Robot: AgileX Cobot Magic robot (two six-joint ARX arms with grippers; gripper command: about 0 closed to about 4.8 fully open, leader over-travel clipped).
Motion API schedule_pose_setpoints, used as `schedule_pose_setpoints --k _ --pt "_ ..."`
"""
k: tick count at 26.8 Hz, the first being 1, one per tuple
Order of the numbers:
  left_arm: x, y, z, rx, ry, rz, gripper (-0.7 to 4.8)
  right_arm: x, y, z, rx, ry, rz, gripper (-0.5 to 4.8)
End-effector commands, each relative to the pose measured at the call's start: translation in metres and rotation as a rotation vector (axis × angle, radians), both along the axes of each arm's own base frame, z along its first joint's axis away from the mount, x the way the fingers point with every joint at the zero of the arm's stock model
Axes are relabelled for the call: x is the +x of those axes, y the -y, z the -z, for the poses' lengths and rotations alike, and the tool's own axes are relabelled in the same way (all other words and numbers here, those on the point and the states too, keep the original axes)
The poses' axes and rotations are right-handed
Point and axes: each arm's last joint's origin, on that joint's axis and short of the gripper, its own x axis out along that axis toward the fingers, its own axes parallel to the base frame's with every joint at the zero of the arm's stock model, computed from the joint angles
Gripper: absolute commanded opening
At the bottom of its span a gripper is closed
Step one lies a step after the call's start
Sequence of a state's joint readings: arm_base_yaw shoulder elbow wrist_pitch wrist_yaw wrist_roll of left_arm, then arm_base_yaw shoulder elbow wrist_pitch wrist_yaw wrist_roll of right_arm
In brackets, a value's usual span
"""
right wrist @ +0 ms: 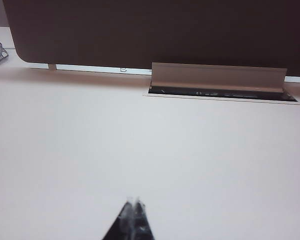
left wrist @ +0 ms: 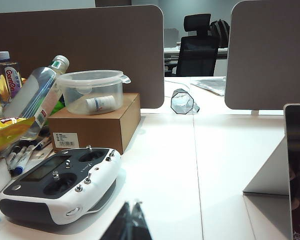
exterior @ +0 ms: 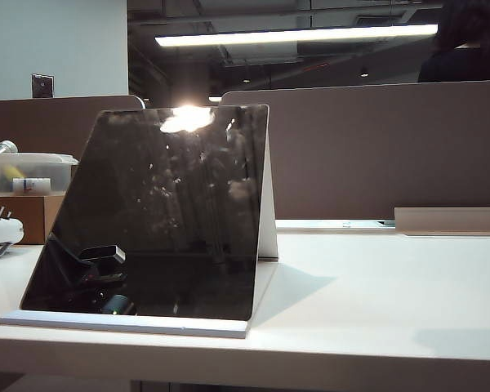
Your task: Push the center of the mirror on the table forward to move it for a short distance.
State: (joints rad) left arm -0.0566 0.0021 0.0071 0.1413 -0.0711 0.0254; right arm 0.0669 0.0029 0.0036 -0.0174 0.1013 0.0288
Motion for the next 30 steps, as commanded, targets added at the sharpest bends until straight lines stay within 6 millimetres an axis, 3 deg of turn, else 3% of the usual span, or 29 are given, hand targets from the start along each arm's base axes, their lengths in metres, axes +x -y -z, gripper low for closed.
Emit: schedule_pose_setpoints --k 1,12,20,25,28,30 --pt "0.000 0.000 -0.001 0.001 0.008 0.005 -0.04 0.000 0.000 0.000 0.001 0.009 -0.002 -0.05" --pt "0.000 0.000 -0.001 0.001 0.009 0.005 -0.05 -0.001 -0.010 0.000 0.001 0.009 -0.087 -0.05" --pt "0.000 0.000 -0.002 -0.057 0.024 0.019 -0.04 -0.019 -0.061 0.005 -0.021 -0.052 -0.641 -0.05" --pt "-0.002 0.008 -0.007 -0.341 0.025 0.351 -0.05 -0.036 -0.078 0.006 -0.030 -0.053 -0.881 -0.05" --pt "-0.006 0.014 -0.013 -0.386 0.024 0.587 -0.05 -0.041 -0.082 0.007 -0.038 -0.065 -0.941 -0.05" --pt "-0.009 0.015 -0.020 -0.453 0.016 0.655 -0.05 -0.042 -0.083 0.007 -0.042 -0.069 -0.954 -0.05"
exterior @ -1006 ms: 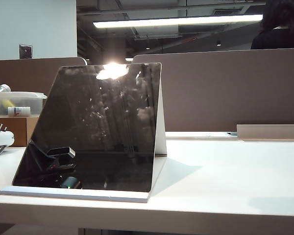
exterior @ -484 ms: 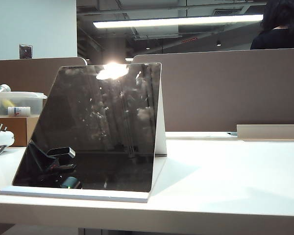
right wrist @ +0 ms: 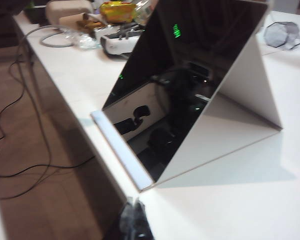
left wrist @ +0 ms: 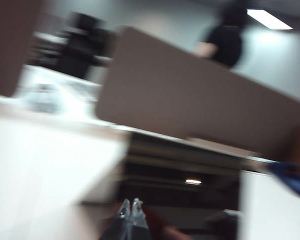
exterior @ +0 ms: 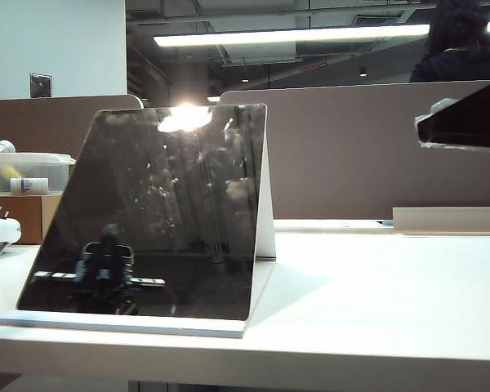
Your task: Push the center of the mirror on the table forward to move it for a short distance.
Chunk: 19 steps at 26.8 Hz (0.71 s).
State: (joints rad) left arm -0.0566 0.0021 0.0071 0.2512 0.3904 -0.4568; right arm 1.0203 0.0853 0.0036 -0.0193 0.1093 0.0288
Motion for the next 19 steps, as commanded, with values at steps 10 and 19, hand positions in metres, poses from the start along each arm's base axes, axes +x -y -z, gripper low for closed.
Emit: schedule_pose_setpoints --k 10,19 --pt "0.015 0.037 -0.044 0.027 -0.116 0.301 -0.05 0.000 -0.001 0.000 0.006 0.003 -0.005 -0.05" --pt "0.059 0.091 -0.013 0.188 -0.348 0.220 -0.05 0.000 -0.001 0.000 0.006 0.003 -0.004 -0.05"
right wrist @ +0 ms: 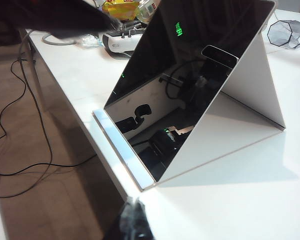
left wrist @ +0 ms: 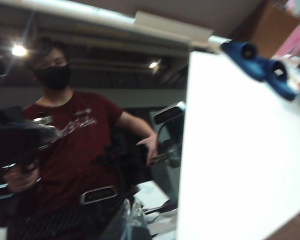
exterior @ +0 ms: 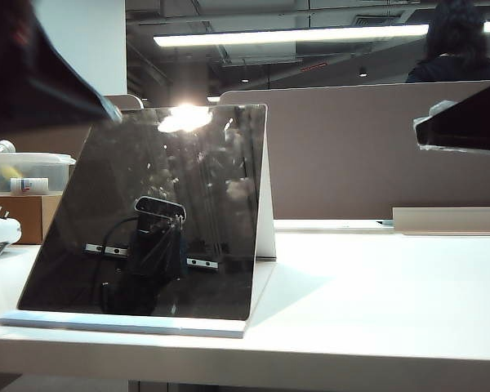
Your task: Push the center of the mirror on the table forward to move it for a short distance.
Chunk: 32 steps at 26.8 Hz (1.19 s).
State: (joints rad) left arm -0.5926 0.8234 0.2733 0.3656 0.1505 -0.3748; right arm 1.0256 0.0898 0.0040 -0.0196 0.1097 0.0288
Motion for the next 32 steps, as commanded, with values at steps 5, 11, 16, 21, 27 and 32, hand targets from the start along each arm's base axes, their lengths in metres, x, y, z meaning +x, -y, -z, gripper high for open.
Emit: schedule_pose_setpoints --k 5,11,16,21,27,32 --pt "0.026 0.019 0.012 0.034 -0.012 -0.063 -0.05 0.000 0.000 0.000 0.009 0.005 0.002 -0.05" --pt "0.048 0.034 0.015 0.057 -0.033 -0.068 -0.05 0.000 0.000 0.000 0.009 0.005 0.003 -0.05" --pt "0.064 0.044 0.022 0.105 -0.062 -0.081 -0.05 0.001 0.000 0.000 0.009 0.005 0.005 -0.05" --pt "0.072 0.048 0.035 0.157 -0.097 -0.148 -0.05 0.003 0.001 0.000 0.008 0.004 0.029 -0.05" --pt "0.083 0.052 0.038 0.145 -0.030 -0.190 -0.05 0.011 0.007 0.001 0.000 -0.001 0.132 -0.05" --pt "0.114 0.066 0.032 0.154 0.008 -0.201 -0.05 0.022 0.018 0.001 -0.001 -0.001 0.280 -0.05"
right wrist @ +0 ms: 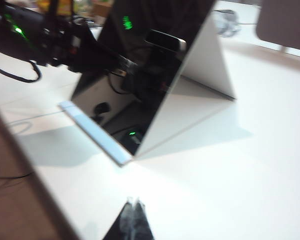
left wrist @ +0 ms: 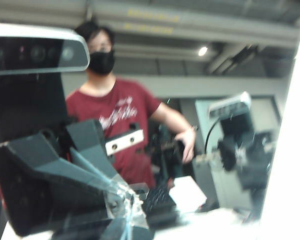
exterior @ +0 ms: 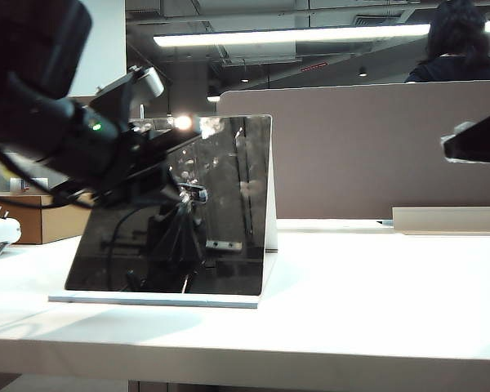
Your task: Push the center of the mirror on the table forward to move it for a short distance.
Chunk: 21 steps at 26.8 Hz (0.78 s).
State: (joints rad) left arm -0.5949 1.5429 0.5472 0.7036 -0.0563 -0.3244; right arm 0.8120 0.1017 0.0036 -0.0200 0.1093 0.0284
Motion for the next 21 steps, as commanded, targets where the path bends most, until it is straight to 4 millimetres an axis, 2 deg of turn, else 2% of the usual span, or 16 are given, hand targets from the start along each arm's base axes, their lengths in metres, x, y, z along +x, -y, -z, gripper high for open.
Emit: schedule_pose_setpoints --k 1,13,16,21 --pt "0.025 0.009 -0.004 0.019 0.041 -0.018 -0.05 0.007 0.007 0.000 0.009 0.008 0.092 -0.05" --pt "0.126 0.026 0.003 0.005 0.080 -0.044 -0.05 0.017 0.020 0.002 -0.009 -0.012 0.253 -0.05" --pt "0.162 0.030 0.003 -0.002 0.083 -0.042 -0.05 0.020 0.022 0.005 -0.027 -0.036 0.292 -0.05" --pt "0.210 0.040 0.000 0.017 0.113 -0.031 -0.05 0.024 0.027 0.007 -0.042 -0.057 0.345 -0.05"
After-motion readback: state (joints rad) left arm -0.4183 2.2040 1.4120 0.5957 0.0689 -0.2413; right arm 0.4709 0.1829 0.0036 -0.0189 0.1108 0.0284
